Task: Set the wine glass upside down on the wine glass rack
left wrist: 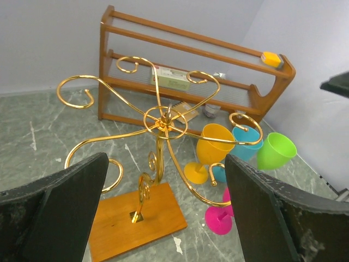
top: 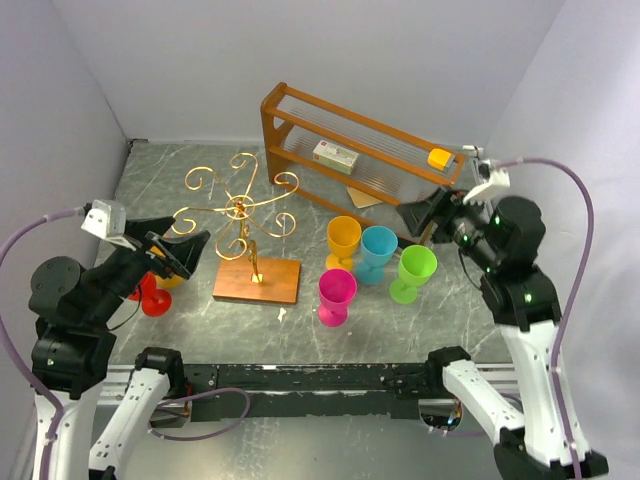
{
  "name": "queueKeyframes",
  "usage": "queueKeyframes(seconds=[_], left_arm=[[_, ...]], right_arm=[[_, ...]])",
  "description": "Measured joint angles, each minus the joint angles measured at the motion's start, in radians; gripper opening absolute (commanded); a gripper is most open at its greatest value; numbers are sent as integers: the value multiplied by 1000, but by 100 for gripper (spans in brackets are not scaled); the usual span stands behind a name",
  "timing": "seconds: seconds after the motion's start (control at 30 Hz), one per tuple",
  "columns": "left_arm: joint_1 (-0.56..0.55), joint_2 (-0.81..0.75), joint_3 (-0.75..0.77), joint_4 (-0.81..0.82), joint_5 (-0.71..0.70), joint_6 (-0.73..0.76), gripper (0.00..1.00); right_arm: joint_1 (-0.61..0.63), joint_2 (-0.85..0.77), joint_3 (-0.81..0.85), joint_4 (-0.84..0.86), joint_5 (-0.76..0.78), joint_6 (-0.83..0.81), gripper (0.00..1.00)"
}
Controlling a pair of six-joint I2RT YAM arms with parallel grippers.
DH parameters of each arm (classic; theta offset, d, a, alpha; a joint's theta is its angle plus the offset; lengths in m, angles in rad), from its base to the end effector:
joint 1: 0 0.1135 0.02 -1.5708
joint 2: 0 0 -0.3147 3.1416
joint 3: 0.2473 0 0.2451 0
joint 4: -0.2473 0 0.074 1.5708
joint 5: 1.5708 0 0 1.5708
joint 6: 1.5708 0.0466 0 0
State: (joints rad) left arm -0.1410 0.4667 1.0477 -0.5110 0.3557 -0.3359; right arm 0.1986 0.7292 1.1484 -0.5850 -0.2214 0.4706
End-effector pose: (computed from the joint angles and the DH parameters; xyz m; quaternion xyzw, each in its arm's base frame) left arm 0.0196 -0.0192 0.4439 0.0635 0.6806 -0.2873 0.6710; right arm 0.0919 0.0289 0.4550 0.0321 0.7612 0.2905 0.5789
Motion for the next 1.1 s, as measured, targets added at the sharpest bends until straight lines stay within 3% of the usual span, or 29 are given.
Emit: queueKeyframes(seconds=[0.17,0.4,0.67,0.87,1.1], left_arm=[[2,14,-39,61,70,20,99],[3,7,-60,135,145,44,99],[3,9,-43,190,154,53,99],[3,9,-45,216,154,47,99],[3,9,-45,213,153,40,99]], right_arm=[[-1,192,147,-64,-111,-50,63],[50,283,133,-75,-156,-71,61],[390,478,147,-71,105,-75,58],[474,595,147,-68,268,-69,44],[526,693,147,-45,359,-69,42]])
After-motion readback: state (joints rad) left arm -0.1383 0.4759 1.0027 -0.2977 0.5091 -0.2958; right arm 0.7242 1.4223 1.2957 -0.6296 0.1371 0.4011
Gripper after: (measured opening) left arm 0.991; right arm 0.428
